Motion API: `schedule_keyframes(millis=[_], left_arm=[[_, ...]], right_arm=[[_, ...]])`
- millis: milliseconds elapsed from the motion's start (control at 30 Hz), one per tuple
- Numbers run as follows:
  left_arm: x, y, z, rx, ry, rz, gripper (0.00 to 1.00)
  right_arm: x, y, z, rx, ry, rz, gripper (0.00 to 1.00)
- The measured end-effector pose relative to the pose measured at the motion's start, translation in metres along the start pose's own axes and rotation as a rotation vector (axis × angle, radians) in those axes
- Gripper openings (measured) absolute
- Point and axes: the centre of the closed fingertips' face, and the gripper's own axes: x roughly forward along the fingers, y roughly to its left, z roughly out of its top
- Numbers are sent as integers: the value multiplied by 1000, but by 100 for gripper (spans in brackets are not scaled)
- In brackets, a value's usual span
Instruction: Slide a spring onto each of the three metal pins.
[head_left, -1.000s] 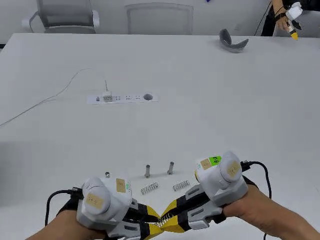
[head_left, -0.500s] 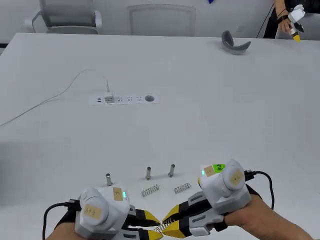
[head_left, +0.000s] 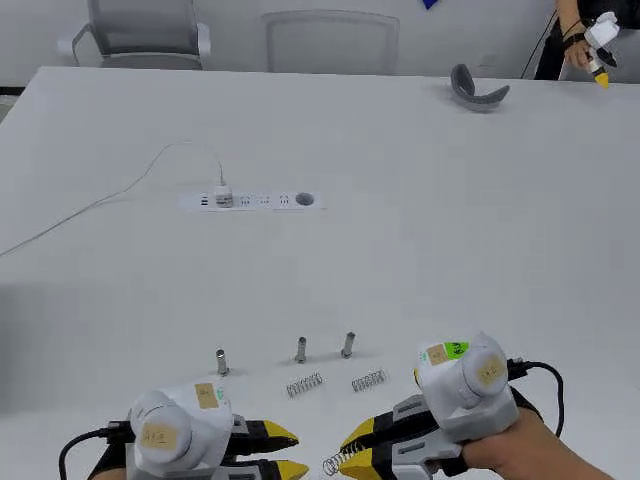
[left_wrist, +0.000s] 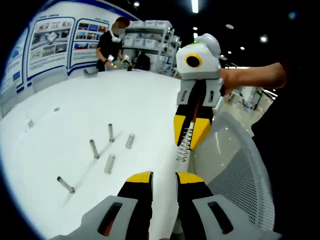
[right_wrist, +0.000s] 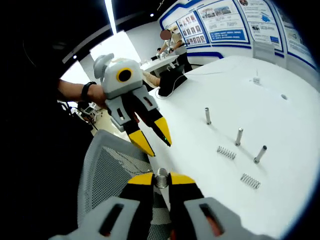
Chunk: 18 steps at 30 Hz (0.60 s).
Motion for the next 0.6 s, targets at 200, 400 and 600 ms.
schedule_keyframes(millis=[200, 400, 600], left_arm=[[-11, 26, -12, -56, -4, 120, 24], [-26, 51, -18, -118, -28, 226, 27], [-42, 72, -26, -152, -34, 309, 33]], right_arm=[[-1, -18, -8, 14, 18, -75, 12], [0, -27, -8, 12, 34, -105, 13], [3, -41, -6, -15, 63, -137, 13]])
